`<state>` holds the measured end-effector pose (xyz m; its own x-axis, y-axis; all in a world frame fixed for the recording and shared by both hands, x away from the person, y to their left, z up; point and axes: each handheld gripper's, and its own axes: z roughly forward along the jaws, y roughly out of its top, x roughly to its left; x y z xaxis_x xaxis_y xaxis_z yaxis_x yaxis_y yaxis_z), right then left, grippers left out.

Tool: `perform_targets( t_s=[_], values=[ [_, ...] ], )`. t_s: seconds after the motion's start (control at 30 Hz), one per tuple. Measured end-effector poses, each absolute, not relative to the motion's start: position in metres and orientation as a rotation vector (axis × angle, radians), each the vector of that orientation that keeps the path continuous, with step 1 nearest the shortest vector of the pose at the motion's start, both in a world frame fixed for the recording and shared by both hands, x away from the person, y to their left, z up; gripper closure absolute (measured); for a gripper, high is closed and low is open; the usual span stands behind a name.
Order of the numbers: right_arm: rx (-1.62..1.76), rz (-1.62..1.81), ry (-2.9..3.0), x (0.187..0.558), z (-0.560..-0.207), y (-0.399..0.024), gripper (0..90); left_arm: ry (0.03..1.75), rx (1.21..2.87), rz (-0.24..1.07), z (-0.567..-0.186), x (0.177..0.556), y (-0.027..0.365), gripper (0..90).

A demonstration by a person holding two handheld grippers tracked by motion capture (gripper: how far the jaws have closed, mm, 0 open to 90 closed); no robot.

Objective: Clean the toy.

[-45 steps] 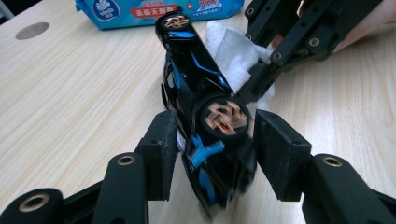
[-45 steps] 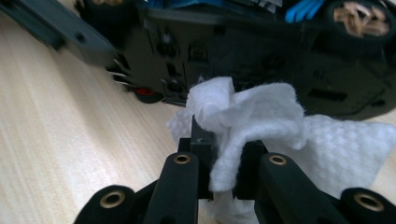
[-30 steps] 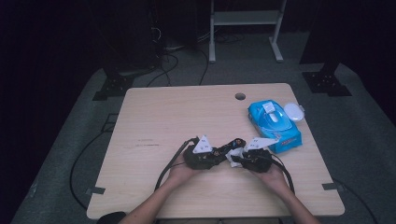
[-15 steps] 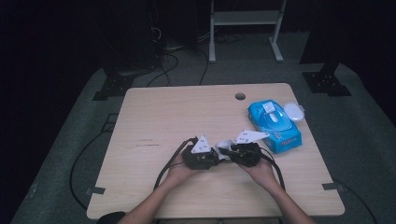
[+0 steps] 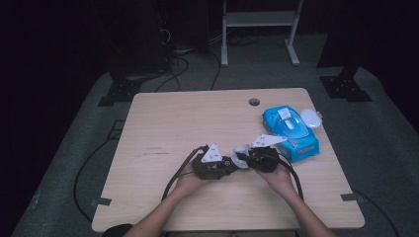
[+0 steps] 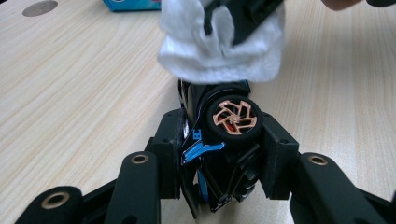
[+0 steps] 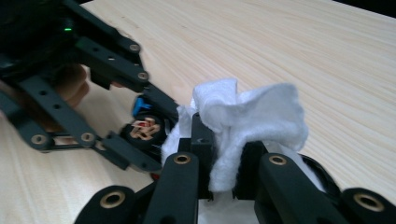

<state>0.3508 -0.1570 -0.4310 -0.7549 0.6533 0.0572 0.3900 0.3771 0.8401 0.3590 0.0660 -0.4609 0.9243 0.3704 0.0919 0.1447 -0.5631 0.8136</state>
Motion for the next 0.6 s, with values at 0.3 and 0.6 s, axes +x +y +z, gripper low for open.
perform_targets(
  t_s=[0.3, 0.6],
  values=[
    [0.903, 1.306, 2.353, 0.354, -0.431, -0.155, 81.0, 0.364, 2.172, 0.312, -0.460, 0.359, 0.073, 57.7],
    [0.973, 1.276, 2.307, 0.359, -0.426, -0.173, 81.0, 0.361, 2.173, 0.310, -0.460, 0.360, 0.072, 57.6]
  ],
)
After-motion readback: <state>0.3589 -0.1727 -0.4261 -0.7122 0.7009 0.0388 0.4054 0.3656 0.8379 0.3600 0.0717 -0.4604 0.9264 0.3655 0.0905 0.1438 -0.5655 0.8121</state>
